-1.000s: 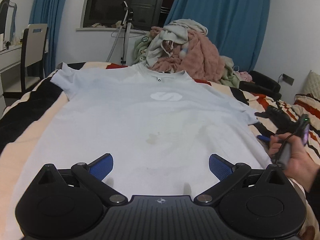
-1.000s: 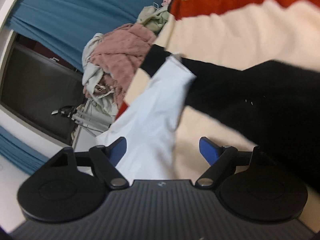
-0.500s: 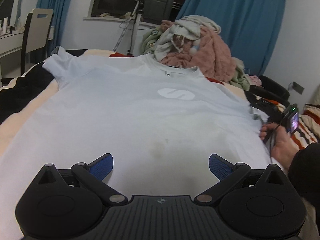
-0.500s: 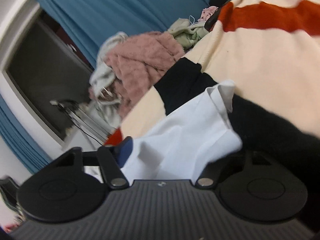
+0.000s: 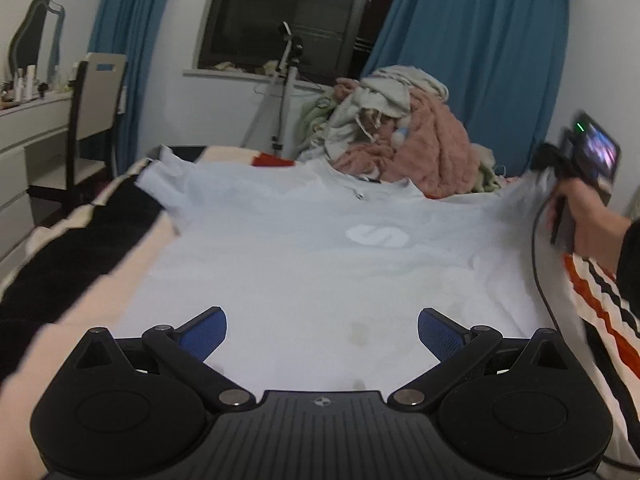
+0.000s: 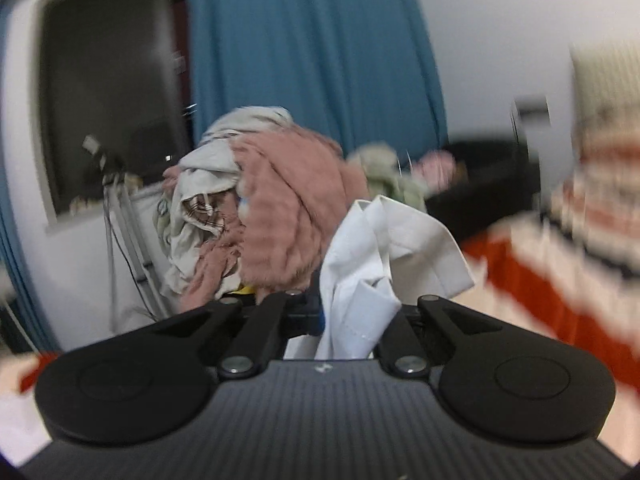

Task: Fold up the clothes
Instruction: 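Grasp the shirt side with the right gripper and fold it over toward the center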

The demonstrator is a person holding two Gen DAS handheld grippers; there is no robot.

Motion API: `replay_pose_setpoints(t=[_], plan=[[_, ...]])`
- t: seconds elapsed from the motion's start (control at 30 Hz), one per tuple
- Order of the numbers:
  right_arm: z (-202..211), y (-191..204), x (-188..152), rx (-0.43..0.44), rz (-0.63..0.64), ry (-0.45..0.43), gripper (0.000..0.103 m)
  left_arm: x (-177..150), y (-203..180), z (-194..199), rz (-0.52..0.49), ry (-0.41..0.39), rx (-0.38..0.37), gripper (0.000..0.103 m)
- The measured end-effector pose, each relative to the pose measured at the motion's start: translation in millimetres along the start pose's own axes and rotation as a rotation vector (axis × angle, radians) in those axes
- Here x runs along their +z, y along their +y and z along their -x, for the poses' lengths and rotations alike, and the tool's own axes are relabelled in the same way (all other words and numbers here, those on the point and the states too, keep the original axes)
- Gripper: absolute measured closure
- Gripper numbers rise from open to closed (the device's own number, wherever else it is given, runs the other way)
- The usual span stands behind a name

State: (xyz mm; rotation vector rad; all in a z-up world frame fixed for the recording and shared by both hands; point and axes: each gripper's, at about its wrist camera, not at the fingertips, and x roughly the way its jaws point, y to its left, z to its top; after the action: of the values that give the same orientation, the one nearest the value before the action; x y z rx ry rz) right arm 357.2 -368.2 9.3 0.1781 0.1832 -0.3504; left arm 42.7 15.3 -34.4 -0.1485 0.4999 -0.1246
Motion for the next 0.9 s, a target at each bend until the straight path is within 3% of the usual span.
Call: replay_pose_setpoints(t=[0.07, 0.2, 0.37, 0.5, 0.57, 0.63, 0.67, 0.73, 0.9], plan=[[12, 45, 11, -0.011, 0.118, -0.028, 0.096, 4, 11, 7, 0.007, -0.015, 0.014, 0.0], [23, 137, 0, 0.021, 0.292, -0.027, 0.096, 11, 33, 10, 0.064, -0.006, -0.011, 0.0], [17, 230, -54, 0.102, 0.429, 0.021, 0.095, 8, 52, -4, 0.107, 0.021, -0.006, 0.0], [6, 265, -95, 0.18, 0.462, 0.098, 0.093, 6, 63, -22, 0.12, 0.042, 0.022, 0.0], [1, 270, -106, 0.234, 0.45, 0.144, 0.079, 4, 67, -30, 0.138, 0.054, 0.021, 0.0], [3, 266, -114, 0.274, 0.417, 0.172, 0.023, 1, 69, -37, 0.152, 0.068, 0.016, 0.0], [9, 260, -115, 0.299, 0.384, 0.175, 0.015, -1, 68, -40, 0.151, 0.08, 0.013, 0.0], [20, 251, -115, 0.348, 0.316, 0.177, 0.013, -3, 65, -45, 0.145, 0.105, 0.01, 0.0], [63, 227, -101, 0.383, 0.248, 0.166, 0.013, -6, 57, -41, 0.115, 0.067, 0.026, 0.0]])
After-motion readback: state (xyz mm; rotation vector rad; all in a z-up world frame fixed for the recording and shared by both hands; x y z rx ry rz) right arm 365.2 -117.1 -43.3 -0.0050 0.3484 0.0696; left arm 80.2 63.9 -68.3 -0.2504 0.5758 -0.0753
